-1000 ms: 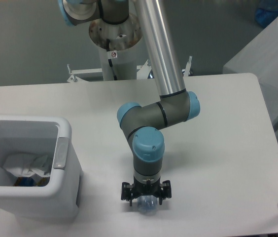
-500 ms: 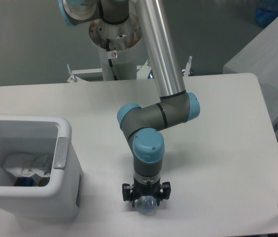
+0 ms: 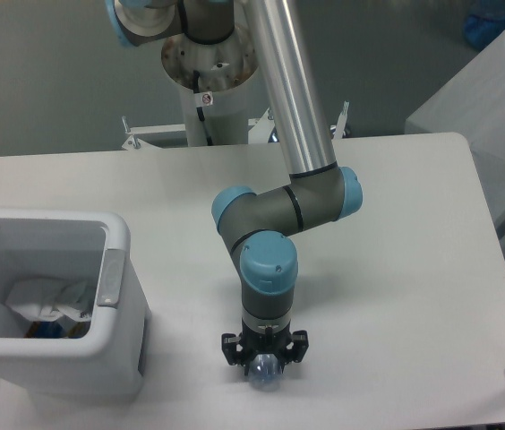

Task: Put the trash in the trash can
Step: 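Lower the gripper around the clear water bottle and close on it, then lift the water bottle and carry it over the bin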

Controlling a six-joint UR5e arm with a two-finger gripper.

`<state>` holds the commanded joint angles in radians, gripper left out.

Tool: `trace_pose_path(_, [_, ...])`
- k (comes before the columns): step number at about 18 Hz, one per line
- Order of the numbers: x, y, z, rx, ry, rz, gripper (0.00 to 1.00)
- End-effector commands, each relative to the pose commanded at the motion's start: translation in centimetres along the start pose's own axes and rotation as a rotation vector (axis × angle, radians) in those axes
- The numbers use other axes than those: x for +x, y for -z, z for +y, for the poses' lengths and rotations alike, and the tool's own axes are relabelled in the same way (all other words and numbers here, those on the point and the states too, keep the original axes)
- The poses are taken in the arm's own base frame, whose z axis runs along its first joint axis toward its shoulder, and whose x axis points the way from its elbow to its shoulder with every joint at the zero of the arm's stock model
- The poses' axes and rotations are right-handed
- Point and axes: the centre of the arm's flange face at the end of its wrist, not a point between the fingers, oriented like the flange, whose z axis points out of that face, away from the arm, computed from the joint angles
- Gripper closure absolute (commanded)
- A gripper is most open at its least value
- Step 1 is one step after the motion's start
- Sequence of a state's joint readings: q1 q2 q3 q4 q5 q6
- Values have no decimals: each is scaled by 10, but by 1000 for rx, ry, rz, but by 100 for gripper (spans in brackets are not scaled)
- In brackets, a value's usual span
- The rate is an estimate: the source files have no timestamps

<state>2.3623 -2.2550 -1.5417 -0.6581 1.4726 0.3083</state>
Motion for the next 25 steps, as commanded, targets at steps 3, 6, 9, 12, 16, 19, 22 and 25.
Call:
trace_pose_path(3, [0,6,-2,9,1,-3,45])
trace_pose_path(6, [1,39,-10,58,-3,-17,45])
trace_pose_path(9, [-3,86,-28,140,8,-43,45])
trace_pose_path(12, [-9,145,-53,250,63,-67,45])
trace_pose_path(16, [-9,221,-83,398,171,-77,45])
trace_pose_path(19, [-2,283,-92,501,234,-75,45])
trace_pose_path(22, [8,327,-96,571,233,-75,45])
trace_pose_path(25, [27,367,-103,647,202,-9,45])
